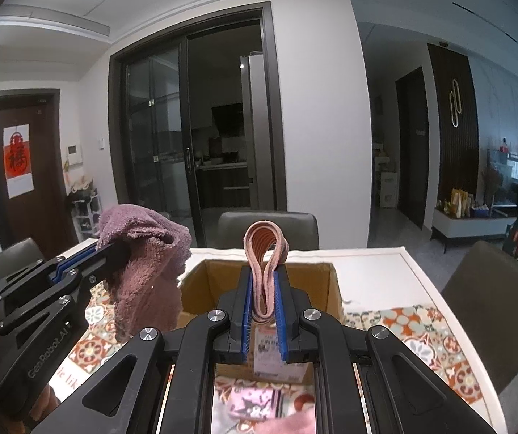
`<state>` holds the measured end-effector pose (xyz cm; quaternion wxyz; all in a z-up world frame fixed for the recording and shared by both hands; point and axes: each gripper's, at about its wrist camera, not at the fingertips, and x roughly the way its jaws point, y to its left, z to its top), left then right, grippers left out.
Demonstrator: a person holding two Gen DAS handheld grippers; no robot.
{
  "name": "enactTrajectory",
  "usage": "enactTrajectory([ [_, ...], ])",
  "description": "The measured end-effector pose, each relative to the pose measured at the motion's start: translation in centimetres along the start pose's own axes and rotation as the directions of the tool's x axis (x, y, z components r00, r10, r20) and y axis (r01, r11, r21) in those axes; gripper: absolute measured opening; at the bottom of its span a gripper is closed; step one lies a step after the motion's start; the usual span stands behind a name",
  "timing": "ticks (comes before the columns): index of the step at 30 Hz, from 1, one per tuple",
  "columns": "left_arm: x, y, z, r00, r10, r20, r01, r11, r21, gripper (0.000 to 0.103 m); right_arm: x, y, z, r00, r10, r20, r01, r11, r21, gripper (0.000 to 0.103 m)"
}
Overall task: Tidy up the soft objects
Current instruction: 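Lift the towel and hair ties up over the cardboard box with both tools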
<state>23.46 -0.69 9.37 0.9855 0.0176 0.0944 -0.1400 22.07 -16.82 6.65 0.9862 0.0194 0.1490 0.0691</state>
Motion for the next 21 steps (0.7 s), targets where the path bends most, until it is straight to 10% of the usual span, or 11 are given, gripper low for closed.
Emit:
enactTrajectory([
  [21,9.3,-0.4,-0.1,0.995,0.015,-0.099,-0.010,0.999,0.051,0.010,8.6,-2.8,0.7,0.995,0.013,-0.099,-0.011,0.999,0.030,0.013],
])
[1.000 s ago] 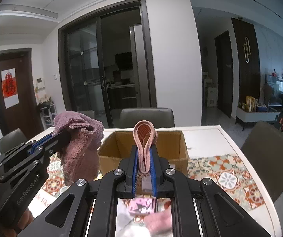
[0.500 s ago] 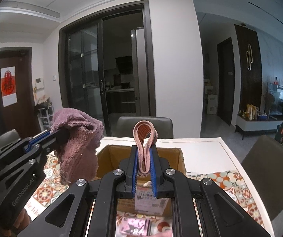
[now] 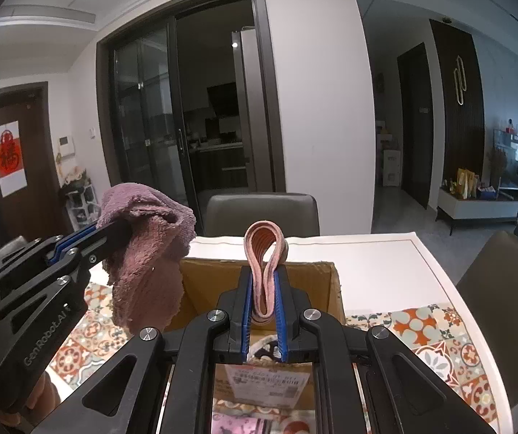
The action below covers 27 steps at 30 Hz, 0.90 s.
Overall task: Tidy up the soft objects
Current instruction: 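Lift the towel and hair ties up over the cardboard box with both tools, then open both tools to drop the towel and hair ties into the box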
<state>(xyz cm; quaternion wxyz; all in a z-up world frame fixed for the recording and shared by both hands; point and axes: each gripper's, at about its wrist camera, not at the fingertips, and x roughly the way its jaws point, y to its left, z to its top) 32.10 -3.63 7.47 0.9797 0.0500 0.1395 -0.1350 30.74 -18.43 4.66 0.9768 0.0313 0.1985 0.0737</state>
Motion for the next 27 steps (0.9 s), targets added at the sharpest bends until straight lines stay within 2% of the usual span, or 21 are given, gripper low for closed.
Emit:
enactTrajectory([
  [15,5.3,0.1,-2.2,0.985,-0.016,-0.169,0.016,1.000,-0.002,0.014,5.2,-1.4,-1.4,0.992,0.007,-0.126,-0.005,1.000,0.015,0.015],
  [16,5.4,0.0,-2.2,0.985,-0.010,-0.174,0.010,1.000,0.002,0.019,5.6,-1.6,-1.5,0.991,0.014,-0.137,-0.011,1.000,0.025,0.017],
  [17,5.6,0.0,-2.2,0.984,-0.008,-0.177,0.009,1.000,0.004,0.028,6.4,-2.2,-1.9,0.987,0.032,-0.159,-0.025,0.998,0.050,0.025],
  [18,5.6,0.0,-2.2,0.984,-0.011,-0.178,0.012,1.000,0.004,0.032,6.4,-2.2,-1.9,0.987,0.032,-0.159,-0.025,0.998,0.050,0.035],
  [19,5.5,0.0,-2.2,0.984,-0.009,-0.177,0.010,1.000,0.005,0.033,6.6,-2.5,-1.9,0.986,0.038,-0.164,-0.029,0.998,0.062,0.038],
  [23,5.3,0.0,-2.1,0.985,0.010,-0.173,-0.008,1.000,0.012,0.039,7.2,-3.3,-2.3,0.985,0.033,-0.171,-0.020,0.997,0.080,0.039],
  [27,4.8,0.1,-2.1,0.985,0.028,-0.173,-0.026,1.000,0.010,0.040,7.0,-3.5,-2.4,0.985,0.014,-0.172,-0.001,0.997,0.077,0.042],
])
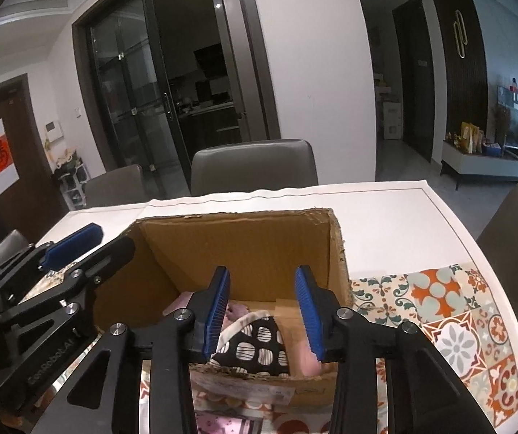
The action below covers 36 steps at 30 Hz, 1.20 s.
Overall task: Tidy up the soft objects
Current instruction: 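Open both tools to drop the towel and hair ties into the box, then move both tools back down toward the white cloth and pink hair band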
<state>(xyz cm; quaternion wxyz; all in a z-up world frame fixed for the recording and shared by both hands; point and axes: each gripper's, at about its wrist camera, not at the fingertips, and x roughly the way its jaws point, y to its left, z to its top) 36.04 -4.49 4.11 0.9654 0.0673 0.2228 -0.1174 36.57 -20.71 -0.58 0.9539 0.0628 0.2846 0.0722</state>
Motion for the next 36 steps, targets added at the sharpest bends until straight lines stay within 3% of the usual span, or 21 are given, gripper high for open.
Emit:
enactTrajectory([
  [12,-3.6,0.0,-0.5,1.000,0.012,0.019,-0.012,1.000,-0.019,0.041,-3.2,0.7,-0.5,0.999,-0.043,0.033,0.043,0.999,-0.006,0.044],
  [26,-9.2,0.4,-1.4,0.998,0.033,0.056,-0.032,0.999,-0.022,0.046,-9.5,2.6,-1.5,0.989,-0.073,0.131,0.080,0.996,-0.043,0.063],
  [36,-12.3,-0.1,-3.3,0.996,0.060,0.072,-0.058,0.998,-0.019,0.050,-12.2,2.6,-3.1,0.985,-0.090,0.149,0.093,0.995,-0.017,0.073],
])
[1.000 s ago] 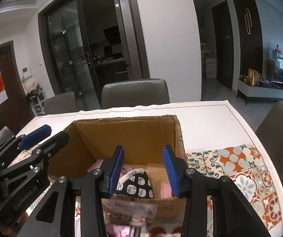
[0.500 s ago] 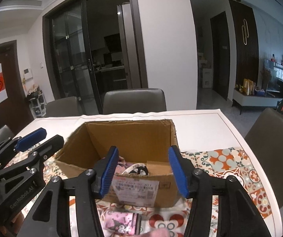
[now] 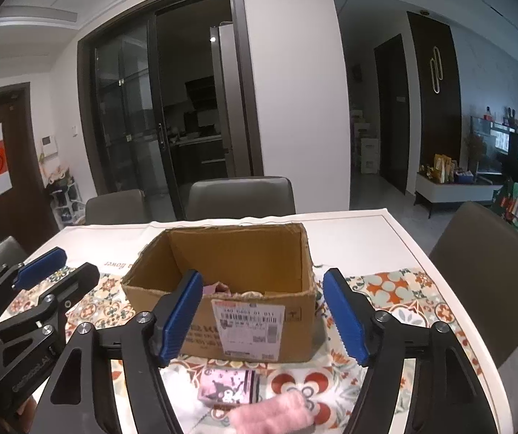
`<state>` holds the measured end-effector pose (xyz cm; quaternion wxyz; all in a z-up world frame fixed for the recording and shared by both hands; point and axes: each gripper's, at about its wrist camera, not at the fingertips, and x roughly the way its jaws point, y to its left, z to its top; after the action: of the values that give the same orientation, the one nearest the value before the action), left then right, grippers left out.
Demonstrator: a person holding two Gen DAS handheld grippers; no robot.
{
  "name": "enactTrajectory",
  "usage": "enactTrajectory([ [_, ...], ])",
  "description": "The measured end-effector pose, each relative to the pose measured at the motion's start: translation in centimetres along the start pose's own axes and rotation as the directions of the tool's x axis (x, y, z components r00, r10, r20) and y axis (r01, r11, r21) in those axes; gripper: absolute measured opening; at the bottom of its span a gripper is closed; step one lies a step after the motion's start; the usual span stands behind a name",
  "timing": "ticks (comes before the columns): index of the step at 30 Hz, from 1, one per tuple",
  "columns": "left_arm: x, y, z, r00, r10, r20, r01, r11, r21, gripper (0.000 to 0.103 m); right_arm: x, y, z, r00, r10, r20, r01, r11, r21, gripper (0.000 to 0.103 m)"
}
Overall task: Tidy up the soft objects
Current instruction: 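Move both tools back down toward the white cloth and pink hair band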
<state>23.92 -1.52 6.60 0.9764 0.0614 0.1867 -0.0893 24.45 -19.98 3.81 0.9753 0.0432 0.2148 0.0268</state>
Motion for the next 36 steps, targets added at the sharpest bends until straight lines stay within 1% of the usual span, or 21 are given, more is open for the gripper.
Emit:
enactTrajectory([
  [5,-1.1,0.2,-1.6,1.000,0.005,-0.001,-0.005,1.000,-0.007,0.056,-1.1,0.5,-1.3,1.000,-0.008,0.002,0.008,1.000,-0.009,0.075],
  [8,-1.5,0.3,-2.9,1.000,0.009,-0.007,-0.009,1.000,-0.011,0.057,-1.7,0.8,-2.6,1.000,-0.005,-0.010,0.005,1.000,-0.023,0.077],
  [14,-1.8,0.3,-5.3,0.999,0.011,-0.044,-0.012,1.000,-0.002,0.059,-2.1,1.1,-4.3,1.000,-0.016,-0.027,0.015,0.999,-0.041,0.079],
  [20,-1.9,0.0,-7.9,0.995,-0.001,-0.098,0.001,1.000,-0.004,0.060,-1.9,1.2,-6.5,0.997,-0.017,-0.072,0.013,0.999,-0.050,0.079],
  [28,-1.1,-0.4,-10.8,0.982,-0.024,-0.189,0.020,1.000,-0.022,0.061,-0.8,1.2,-9.5,0.987,-0.013,-0.160,0.006,0.999,-0.042,0.079],
  [32,-0.3,-0.5,-11.8,0.972,-0.035,-0.232,0.029,0.999,-0.028,0.061,-0.3,1.2,-10.3,0.983,-0.014,-0.183,0.006,0.999,-0.046,0.079],
  [33,-0.1,-0.5,-12.0,0.970,-0.035,-0.239,0.029,0.999,-0.027,0.061,0.2,1.1,-10.8,0.979,-0.014,-0.204,0.005,0.999,-0.046,0.079],
  [36,0.5,-0.5,-12.5,0.965,-0.036,-0.261,0.030,0.999,-0.026,0.063,0.7,1.1,-11.2,0.974,-0.013,-0.225,0.004,0.999,-0.041,0.079],
])
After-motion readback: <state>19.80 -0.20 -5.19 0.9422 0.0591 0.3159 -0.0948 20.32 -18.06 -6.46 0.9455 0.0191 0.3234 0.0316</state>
